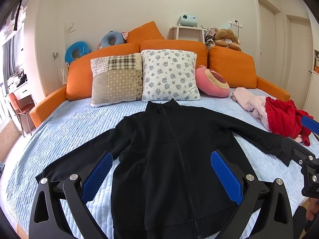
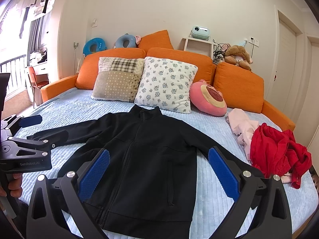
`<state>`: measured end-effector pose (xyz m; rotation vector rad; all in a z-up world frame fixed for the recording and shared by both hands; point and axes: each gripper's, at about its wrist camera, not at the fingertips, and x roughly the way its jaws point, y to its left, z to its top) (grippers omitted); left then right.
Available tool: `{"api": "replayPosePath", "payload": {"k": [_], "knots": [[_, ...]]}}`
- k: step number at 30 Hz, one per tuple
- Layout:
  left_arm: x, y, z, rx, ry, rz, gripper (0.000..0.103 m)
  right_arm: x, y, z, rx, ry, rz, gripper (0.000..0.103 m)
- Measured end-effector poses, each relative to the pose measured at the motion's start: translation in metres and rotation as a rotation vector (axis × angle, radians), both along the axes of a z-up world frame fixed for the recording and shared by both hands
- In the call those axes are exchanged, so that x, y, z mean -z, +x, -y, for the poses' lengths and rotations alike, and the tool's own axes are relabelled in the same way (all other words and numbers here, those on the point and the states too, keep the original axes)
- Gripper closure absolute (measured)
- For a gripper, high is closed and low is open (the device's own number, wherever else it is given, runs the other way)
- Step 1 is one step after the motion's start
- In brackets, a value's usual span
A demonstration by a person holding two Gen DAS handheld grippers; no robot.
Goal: Fold large clothes
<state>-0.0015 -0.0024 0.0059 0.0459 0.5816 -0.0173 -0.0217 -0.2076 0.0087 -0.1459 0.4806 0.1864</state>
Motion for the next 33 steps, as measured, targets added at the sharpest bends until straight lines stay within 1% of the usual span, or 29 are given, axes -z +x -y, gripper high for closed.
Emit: {"api": "replayPosePath", "payload": {"k": [1,14,20,26,28,31,33], "knots": [[0.007,-0.001,0.002,0.004,0.005,0.002,0.003,0.0,0.001,0.0,-0.001,0.001,-0.001,0.005],[0.004,0.007,0.013,0.029,0.006,-0.004,0.003,0.0,0.002,0.009,0.006,0.018,-0.007,0.005],[0.01,0.012,0.018,0.045,-0.002,-0.011,0.003,0.003,0.007,0.013,0.01,0.03,-0.016,0.005],[0.018,0.027,0.044,0.096,0.01,-0.034,0.003,0.01,0.016,0.032,0.044,0.049,-0.017,0.005],[0.021,0.035,0.055,0.119,-0.001,-0.032,0.003,0.013,0.021,0.042,0.064,0.047,-0.013,0.005],[0.028,0.057,0.075,0.154,-0.037,-0.028,0.003,0.022,0.031,0.064,0.111,0.053,-0.025,0.005],[0.035,0.074,0.089,0.172,-0.047,-0.032,0.003,0.028,0.037,0.081,0.144,0.059,-0.036,0.005]]}}
